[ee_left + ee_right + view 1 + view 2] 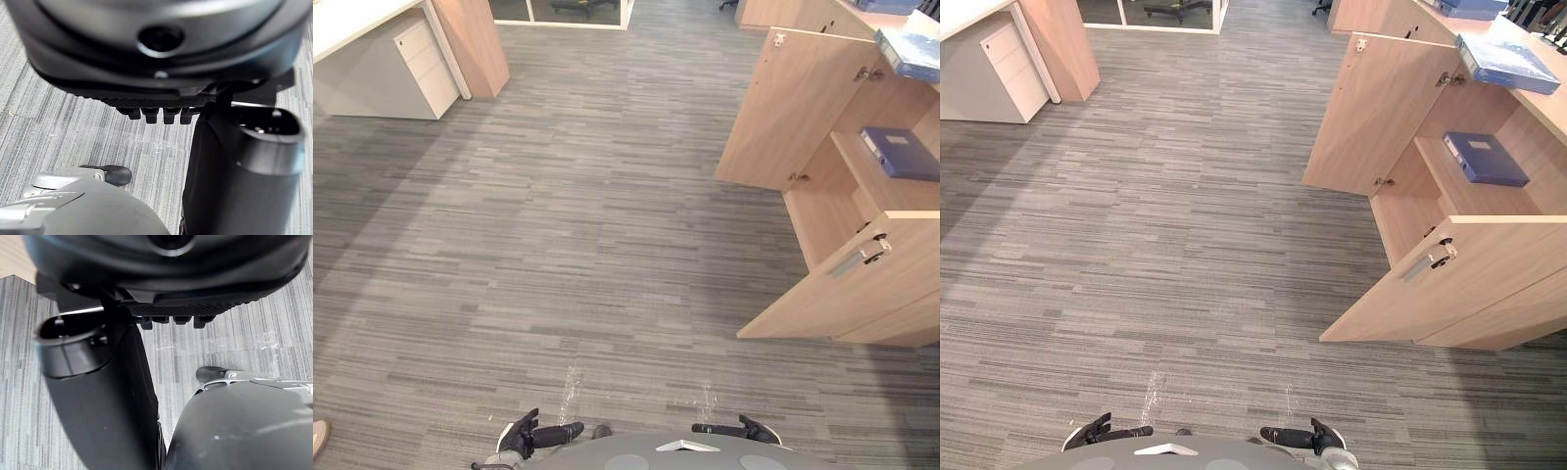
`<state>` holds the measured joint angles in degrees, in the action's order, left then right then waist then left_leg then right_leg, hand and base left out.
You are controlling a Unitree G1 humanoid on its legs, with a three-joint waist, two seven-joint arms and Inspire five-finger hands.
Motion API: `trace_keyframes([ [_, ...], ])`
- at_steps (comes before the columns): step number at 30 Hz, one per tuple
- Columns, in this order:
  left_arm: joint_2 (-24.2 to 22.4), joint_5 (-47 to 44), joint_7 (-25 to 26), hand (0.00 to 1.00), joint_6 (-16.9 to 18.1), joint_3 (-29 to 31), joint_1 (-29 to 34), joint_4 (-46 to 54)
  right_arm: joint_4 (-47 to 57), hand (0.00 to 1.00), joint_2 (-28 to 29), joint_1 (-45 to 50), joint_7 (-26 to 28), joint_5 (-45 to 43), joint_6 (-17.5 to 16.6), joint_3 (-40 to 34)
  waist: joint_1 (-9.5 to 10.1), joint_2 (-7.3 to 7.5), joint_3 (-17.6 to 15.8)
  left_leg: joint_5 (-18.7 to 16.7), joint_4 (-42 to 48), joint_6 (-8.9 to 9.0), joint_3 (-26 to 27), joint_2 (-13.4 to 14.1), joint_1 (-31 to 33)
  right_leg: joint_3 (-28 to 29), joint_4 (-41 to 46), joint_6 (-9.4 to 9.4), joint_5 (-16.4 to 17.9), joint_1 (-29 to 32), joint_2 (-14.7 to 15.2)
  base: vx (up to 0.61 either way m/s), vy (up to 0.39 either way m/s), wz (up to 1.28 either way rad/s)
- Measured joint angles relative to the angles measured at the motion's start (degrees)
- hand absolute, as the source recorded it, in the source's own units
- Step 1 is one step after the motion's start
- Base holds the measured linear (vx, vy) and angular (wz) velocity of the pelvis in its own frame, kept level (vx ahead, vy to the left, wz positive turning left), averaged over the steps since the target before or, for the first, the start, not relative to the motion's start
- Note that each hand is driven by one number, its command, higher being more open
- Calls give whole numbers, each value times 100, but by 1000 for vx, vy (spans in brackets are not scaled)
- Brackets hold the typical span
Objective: Walk over to the cabinet, pick up the folder, carry it to the office cabinet, place the folder inside the office cabinet, then close the office cabinet door
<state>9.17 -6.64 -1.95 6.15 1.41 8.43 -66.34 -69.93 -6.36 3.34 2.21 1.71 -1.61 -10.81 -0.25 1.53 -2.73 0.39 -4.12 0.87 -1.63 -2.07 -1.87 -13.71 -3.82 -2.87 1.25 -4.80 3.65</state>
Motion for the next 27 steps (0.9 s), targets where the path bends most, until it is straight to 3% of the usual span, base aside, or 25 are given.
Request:
trace_keyframes([
  [2, -40, -139, -3, 100, 8, 226, -32, 82, -2, 100, -5, -21, 12, -15, 0, -3, 12, 16, -79, -555, 1107, 47, -1, 6, 508, -38, 231, 94, 195, 90, 10, 28, -38, 8],
  [3, -125, -277, -14, 100, 17, 438, -37, 193, -2, 100, -61, -37, 26, -35, -3, -53, 50, -51, -215, -963, 2119, 250, 62, 105, 853, -111, 275, 164, 311, -31, -60, 34, -44, 30],
  [4, -172, -470, -24, 100, 24, 638, -130, 300, -29, 100, -59, -30, 22, -43, -3, -153, 45, -71, -349, -1078, 3490, 429, 233, 212, 1419, -238, 199, 213, 335, -259, -108, 15, -40, 37],
  [6, -224, -960, -26, 100, 55, 754, -157, 423, -60, 100, -49, -20, 2, -42, 1, -234, 178, -79, -522, -912, 5087, 639, 558, 451, 2122, -356, 181, 257, 420, -591, -140, -67, -35, 32],
  [7, -278, -1135, -23, 100, 127, 770, -141, 482, -65, 100, -68, 9, -8, -26, 16, -263, 262, -139, -530, -1074, 5208, 446, 732, 599, 2350, -355, 191, 232, 509, -699, -129, -122, -42, 13],
  [8, -297, -1182, -18, 100, 138, 770, -136, 503, -65, 100, -73, 7, -8, -16, 18, -298, 302, -130, -522, -1091, 5056, 412, 805, 665, 2429, -354, 202, 206, 551, -753, -116, -181, -45, 5],
  [9, -320, -1231, -24, 100, 151, 775, -126, 510, -73, 100, -72, 4, -2, -3, 21, -381, 331, -152, -516, -1052, 4341, 391, 844, 681, 2535, -351, 233, 132, 648, -788, -34, -223, -34, -4],
  [11, -365, -1230, -52, 100, 151, 876, -108, 498, -69, 100, -68, -41, 2, -3, 22, -466, 356, -169, -512, -661, 2594, 379, 780, 652, 2526, -296, 301, -21, 805, -790, 133, -204, -21, -19],
  [12, -424, -1228, -51, 100, 134, 988, -88, 472, -65, 100, -77, -44, 4, -2, 22, -542, 368, -212, -507, -221, 1446, 472, 556, 678, 2453, -169, 317, -142, 920, -823, 215, -94, 16, -43],
  [13, -521, -1230, -35, 100, 135, 1167, -71, 426, -68, 100, -90, -25, 3, -3, 23, -684, 415, -287, -506, -82, 854, 482, 325, 775, 2442, -43, 354, -289, 1067, -879, 302, -15, 61, -53],
  [14, -579, -1251, -24, 100, 139, 1297, -65, 405, -75, 100, -97, -18, -12, -3, 26, -745, 446, -313, -519, 108, 870, 507, 327, 827, 2469, 17, 384, -369, 1160, -944, 368, 171, 181, -46],
  [15, -582, -1317, -25, 100, 135, 1450, -74, 392, -103, 100, -25, -18, -32, -2, 27, -864, 468, -260, -513, 563, 1211, 448, 503, 710, 2494, 75, 394, -367, 1317, -1041, 580, 400, 285, -54],
  [16, -595, -1320, -49, 100, 140, 1578, -42, 394, -162, 100, 55, -7, -8, 6, 36, -1064, 516, -55, -429, 563, 1832, 356, 651, 494, 2687, 188, 537, -165, 1453, -1018, 904, 533, 344, -57],
  [17, -599, -1318, -70, 100, 140, 1676, -18, 393, -180, 100, 93, -32, 32, 5, 32, -1170, 529, -5, -343, 323, 2328, 82, 707, 372, 2895, 344, 765, -104, 1427, -937, 1075, 547, 361, -48],
  [18, -579, -1311, -70, 100, 129, 1684, -22, 391, -172, 100, 166, -31, 80, 5, 22, -1235, 466, 28, -310, -54, 2789, -48, 800, 270, 3011, 498, 1069, -101, 1358, -812, 1250, 539, 416, -31],
  [19, -580, -1297, -54, 100, 123, 1682, -28, 384, -169, 100, 139, -64, 119, -2, 16, -1364, 474, 38, -301, -426, 3235, -217, 975, 194, 2963, 766, 1639, -230, 1227, -689, 1469, 539, 447, -29],
  [20, -547, -1198, -34, 100, 117, 1639, -32, 320, -176, 100, 153, -80, 128, -4, 48, -1457, 479, 41, -296, -797, 3467, -363, 1122, 85, 2724, 937, 2458, -242, 1001, -499, 1671, 443, 367, -34],
  [21, -521, -1054, -23, 100, 103, 1600, -31, 263, -169, 100, 157, -79, 135, -7, 51, -1495, 471, 38, -281, -946, 3496, -413, 1182, 29, 2564, 980, 2996, -188, 789, -337, 1775, 446, 340, -29],
  [23, -371, -560, 36, 100, 22, 1329, 1, 156, 13, 100, 160, -83, 100, 11, -54, -1569, 422, 38, -259, -1290, 3151, -603, 1328, -215, 1698, 896, 5276, 403, -427, 490, 2232, 502, 324, -19],
  [24, -340, -482, 44, 100, -20, 1258, 4, 160, 74, 100, 154, -107, 94, 11, -59, -1571, 388, 32, -277, -1332, 2982, -599, 1298, -282, 1421, 743, 5796, 529, -386, 660, 2282, 503, 262, -10],
  [25, -338, -380, 56, 100, -95, 1166, 77, 120, 92, 100, 121, -166, 92, 9, -44, -1556, 309, -74, -303, -1352, 2538, -594, 1258, -336, 795, 397, 6519, 766, -125, 855, 2244, 377, 194, -6],
  [26, -347, -366, 59, 100, -121, 1113, 108, 94, 93, 100, 109, -176, 90, -6, -42, -1540, 302, -122, -303, -1345, 2310, -604, 1228, -333, 503, 206, 6702, 805, 57, 920, 2142, 473, 230, -11],
  [27, -354, -361, 71, 100, -132, 1042, 111, 50, 104, 100, 126, -185, 99, -101, -44, -1493, 289, -170, -290, -1328, 1871, -606, 1203, -319, -20, -175, 6798, 749, 475, 1106, 1917, 341, 135, -6],
])
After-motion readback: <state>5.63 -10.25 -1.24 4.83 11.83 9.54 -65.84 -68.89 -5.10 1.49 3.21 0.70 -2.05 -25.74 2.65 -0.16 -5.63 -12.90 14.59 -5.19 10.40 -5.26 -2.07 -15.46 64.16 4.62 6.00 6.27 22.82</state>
